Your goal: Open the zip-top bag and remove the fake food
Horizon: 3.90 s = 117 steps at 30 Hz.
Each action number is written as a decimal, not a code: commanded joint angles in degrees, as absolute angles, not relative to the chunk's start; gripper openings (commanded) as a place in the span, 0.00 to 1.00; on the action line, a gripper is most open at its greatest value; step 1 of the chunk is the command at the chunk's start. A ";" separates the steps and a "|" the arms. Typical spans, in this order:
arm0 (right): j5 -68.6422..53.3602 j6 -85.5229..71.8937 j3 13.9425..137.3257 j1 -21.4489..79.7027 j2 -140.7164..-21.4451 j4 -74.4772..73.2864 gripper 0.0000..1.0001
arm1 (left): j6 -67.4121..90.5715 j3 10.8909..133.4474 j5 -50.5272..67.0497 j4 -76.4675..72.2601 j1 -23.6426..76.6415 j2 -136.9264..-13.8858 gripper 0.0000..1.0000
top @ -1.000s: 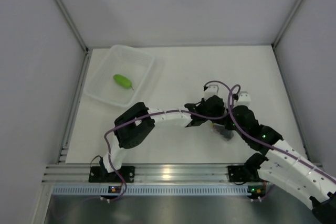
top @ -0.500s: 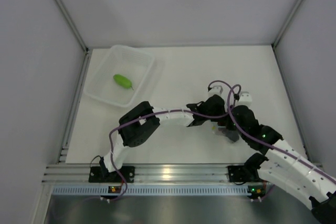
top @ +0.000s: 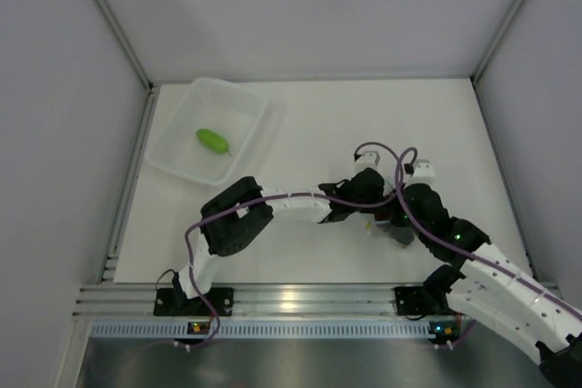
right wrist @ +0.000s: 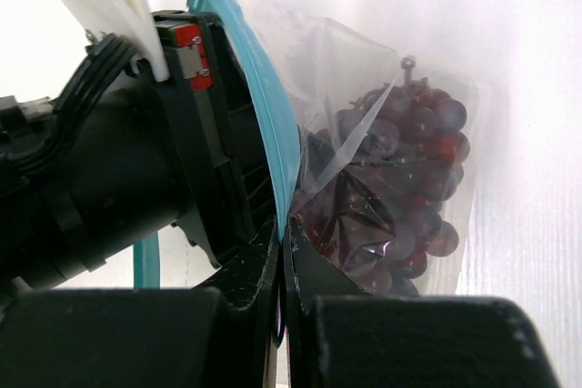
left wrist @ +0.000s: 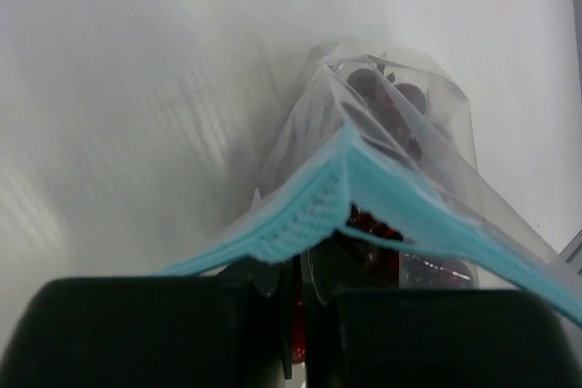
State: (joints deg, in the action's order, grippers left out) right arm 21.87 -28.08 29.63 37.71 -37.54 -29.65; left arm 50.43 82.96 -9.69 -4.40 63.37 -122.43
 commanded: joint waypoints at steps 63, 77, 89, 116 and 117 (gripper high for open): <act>21.11 -27.51 36.47 38.67 -49.32 -21.53 0.00 | 47.37 61.70 -17.40 -15.64 62.23 -90.17 0.00; 19.95 -29.35 38.24 43.42 -47.64 -23.55 0.00 | 51.77 64.16 -23.38 -17.84 63.02 -95.54 0.00; 28.74 -31.38 35.86 47.20 -50.80 -24.52 0.00 | 53.96 65.48 -23.21 -17.93 62.93 -94.22 0.00; 35.77 -32.87 32.34 49.04 -53.52 -22.50 0.00 | 57.21 60.99 -25.15 -19.25 58.98 -87.01 0.00; 35.77 -33.05 32.43 49.04 -53.79 -22.50 0.00 | 57.48 61.00 -24.53 -19.34 58.54 -87.01 0.00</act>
State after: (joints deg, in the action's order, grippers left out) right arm 33.87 -32.34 32.23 47.92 -53.67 -23.97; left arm 56.01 61.06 -24.95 -13.45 59.61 -90.06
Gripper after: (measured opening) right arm 0.007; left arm 0.037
